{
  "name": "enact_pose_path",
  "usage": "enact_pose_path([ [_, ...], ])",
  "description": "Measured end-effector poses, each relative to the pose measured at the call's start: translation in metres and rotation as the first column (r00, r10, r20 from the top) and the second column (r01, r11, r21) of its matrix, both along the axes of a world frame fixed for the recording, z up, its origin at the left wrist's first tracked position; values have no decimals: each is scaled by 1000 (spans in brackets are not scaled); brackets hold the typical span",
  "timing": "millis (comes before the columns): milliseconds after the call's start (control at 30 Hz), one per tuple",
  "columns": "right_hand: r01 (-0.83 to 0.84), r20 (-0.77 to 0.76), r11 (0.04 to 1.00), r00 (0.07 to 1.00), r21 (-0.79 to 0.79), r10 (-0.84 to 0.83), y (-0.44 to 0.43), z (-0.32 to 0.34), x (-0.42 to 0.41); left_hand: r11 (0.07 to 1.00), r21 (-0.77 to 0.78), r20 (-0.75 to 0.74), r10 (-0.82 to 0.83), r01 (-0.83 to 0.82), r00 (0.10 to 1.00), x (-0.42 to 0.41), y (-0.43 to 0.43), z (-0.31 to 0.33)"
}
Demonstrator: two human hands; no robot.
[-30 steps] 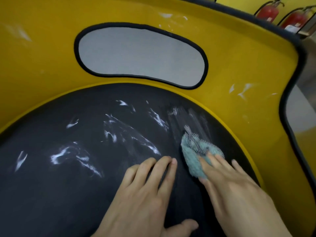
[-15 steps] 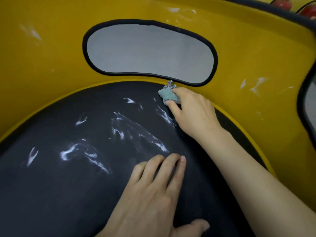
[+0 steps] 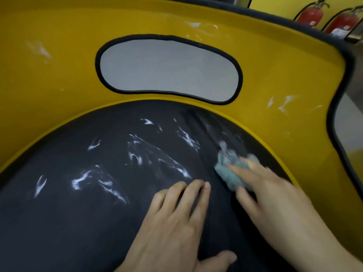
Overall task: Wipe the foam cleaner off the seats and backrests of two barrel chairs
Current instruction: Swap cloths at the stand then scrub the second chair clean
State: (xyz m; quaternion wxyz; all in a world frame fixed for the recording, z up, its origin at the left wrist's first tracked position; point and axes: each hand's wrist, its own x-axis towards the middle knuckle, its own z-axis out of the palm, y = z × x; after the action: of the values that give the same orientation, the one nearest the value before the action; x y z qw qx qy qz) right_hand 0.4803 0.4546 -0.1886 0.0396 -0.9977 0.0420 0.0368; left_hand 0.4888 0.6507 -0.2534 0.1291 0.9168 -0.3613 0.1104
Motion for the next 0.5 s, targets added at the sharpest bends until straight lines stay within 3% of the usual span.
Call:
enact_pose_path([
  [133,-45,11,999,999,21,45,4,-5,5,1000,-25,-14,3,-4,1000,2,1,-2],
  [367,12,148,998,989,61,-21,16,-23,136,1000,9,-72,21,-21,997,-1,1,7],
  [500,-10,177,999,984,37,4,14,-25,98,997,76,-94,16,-9,995,-2,2,9],
])
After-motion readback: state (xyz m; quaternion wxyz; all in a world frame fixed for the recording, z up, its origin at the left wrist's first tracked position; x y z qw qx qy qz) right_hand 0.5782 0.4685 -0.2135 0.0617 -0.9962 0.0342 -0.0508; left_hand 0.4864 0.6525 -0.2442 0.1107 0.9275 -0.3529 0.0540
